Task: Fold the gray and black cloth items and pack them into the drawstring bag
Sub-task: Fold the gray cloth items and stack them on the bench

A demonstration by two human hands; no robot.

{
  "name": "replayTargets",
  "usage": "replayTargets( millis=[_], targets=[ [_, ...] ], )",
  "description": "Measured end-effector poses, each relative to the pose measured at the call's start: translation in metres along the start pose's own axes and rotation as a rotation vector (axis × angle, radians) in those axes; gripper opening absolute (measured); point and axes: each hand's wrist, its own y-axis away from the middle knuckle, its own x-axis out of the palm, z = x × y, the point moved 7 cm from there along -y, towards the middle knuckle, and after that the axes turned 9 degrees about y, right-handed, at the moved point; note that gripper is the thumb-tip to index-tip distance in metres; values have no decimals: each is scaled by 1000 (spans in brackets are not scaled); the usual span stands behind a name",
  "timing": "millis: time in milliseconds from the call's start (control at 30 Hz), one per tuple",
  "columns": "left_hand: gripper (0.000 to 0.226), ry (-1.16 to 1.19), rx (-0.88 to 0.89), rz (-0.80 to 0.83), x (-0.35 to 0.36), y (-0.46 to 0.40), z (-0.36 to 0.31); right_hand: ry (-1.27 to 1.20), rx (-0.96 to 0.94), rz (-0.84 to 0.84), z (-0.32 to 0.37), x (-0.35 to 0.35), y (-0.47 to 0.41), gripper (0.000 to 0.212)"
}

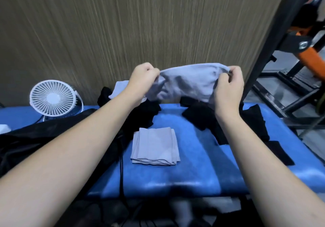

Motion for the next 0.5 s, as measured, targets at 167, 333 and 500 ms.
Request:
replayTargets(
  millis=[167,333,500],
  targets=[
    [11,-124,-32,128,-10,38,12,113,116,163,-16,-9,16,5],
    [25,-89,-172,263,-25,66,40,245,245,423,-38,-17,46,8],
    [54,-89,-212,317,-39,85,72,241,282,516,-48,-27,68,13]
  ],
)
